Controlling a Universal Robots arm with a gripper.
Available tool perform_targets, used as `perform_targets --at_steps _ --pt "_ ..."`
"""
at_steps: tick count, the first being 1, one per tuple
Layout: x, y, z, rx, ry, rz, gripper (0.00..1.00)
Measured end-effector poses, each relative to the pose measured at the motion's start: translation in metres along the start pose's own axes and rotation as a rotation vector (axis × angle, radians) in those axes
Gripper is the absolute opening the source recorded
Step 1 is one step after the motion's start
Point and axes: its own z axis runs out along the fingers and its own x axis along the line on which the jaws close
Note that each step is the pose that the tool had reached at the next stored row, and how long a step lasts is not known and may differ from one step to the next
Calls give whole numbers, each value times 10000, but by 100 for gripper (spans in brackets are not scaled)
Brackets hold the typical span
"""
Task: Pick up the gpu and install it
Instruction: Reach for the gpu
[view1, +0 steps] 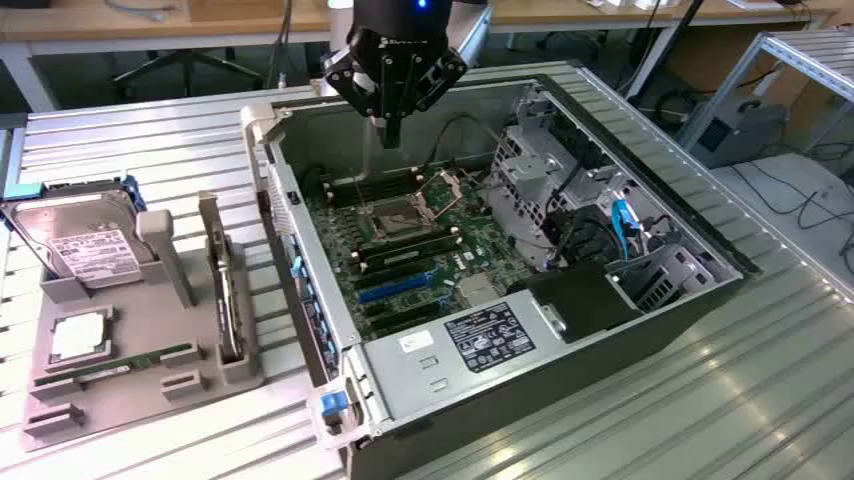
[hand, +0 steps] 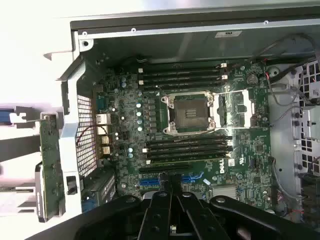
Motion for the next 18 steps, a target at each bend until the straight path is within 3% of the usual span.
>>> perform_targets --at_steps 18 --pt "73 -6 -2 0 0 0 11"
